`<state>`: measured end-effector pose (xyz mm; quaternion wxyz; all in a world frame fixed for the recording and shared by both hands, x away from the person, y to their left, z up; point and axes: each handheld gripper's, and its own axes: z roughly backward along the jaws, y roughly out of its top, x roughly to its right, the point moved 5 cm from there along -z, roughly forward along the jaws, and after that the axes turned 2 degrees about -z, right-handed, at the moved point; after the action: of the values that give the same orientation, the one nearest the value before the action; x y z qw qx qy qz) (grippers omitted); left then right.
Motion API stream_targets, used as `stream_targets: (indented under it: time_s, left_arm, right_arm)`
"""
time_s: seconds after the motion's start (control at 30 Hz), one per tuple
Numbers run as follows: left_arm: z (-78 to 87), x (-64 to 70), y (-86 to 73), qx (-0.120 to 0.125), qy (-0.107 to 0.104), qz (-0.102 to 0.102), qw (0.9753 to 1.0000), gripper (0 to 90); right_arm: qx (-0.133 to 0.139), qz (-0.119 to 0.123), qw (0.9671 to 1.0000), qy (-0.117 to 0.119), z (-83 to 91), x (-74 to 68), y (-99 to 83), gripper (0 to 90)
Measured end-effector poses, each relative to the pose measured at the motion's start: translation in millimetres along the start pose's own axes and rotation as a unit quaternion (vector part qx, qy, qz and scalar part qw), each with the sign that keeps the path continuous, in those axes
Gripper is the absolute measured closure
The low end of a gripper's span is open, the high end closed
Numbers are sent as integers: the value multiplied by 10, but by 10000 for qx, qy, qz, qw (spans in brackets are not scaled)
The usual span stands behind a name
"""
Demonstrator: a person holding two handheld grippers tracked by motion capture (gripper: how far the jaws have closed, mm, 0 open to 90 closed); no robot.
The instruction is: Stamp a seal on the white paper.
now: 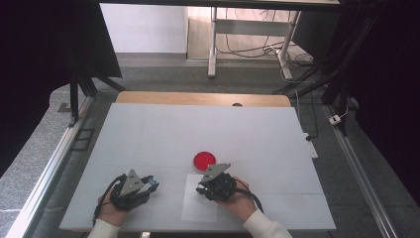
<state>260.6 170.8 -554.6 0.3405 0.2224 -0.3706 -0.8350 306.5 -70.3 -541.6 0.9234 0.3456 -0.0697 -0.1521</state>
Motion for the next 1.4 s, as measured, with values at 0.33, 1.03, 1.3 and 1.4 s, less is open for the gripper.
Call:
stream_targets:
  time_s: [0.33, 1.03, 1.3, 1.4]
  left_arm:
    - [3, 1, 1, 7, 10, 6, 10000, 641]
    - [11, -11, 0, 34, 20, 26, 10000, 642]
    - [3, -18, -7, 15, 23, 11, 10000, 642]
    - [5, -14, -9, 9, 19, 9, 10000, 642]
  right_arm:
    - [-7, -13, 10000, -41, 4, -6, -8, 758]
    - [76, 13, 10000, -18, 7, -1, -18, 755]
    - [170, -13, 9999, -27, 8, -2, -21, 754]
    - [179, -11, 9998, -37, 11, -5, -20, 753]
